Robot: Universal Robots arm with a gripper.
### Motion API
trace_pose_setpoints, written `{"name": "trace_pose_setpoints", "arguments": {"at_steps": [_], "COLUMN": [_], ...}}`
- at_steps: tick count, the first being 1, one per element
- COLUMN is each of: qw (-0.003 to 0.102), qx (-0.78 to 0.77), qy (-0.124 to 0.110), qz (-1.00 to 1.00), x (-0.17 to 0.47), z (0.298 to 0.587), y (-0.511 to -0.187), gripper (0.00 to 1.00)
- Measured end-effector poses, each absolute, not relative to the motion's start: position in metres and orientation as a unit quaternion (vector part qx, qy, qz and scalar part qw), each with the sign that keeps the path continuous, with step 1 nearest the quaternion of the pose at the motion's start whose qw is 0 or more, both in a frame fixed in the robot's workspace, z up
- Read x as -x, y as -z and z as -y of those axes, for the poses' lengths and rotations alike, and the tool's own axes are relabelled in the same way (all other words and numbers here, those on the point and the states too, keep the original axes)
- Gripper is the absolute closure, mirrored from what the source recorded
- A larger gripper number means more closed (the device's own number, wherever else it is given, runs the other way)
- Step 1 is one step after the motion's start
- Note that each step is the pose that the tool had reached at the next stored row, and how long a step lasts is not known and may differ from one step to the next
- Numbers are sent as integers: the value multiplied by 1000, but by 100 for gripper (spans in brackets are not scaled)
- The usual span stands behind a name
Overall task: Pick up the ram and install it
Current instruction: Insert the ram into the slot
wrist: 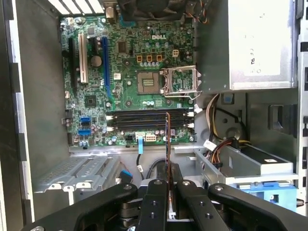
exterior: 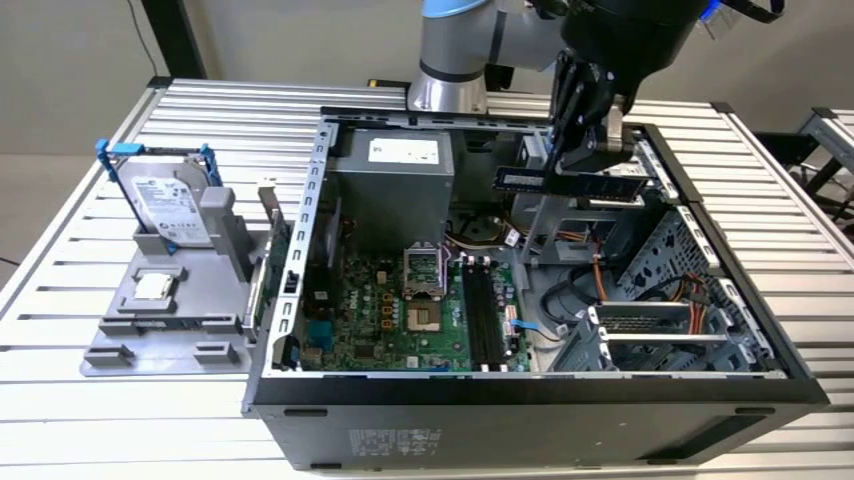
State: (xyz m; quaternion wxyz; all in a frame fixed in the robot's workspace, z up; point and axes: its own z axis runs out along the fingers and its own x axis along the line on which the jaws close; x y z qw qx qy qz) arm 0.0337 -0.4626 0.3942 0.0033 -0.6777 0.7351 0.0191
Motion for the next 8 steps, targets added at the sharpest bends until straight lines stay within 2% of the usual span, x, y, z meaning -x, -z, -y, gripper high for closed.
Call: {"name": "trace_pose_setpoints", "arguments": {"at_steps": [8], "qw": [5], "qx": [628], "qy": [-19], "qz": [-778], "x": [-34], "z": [463], "y": [-394], "gripper": [100]}}
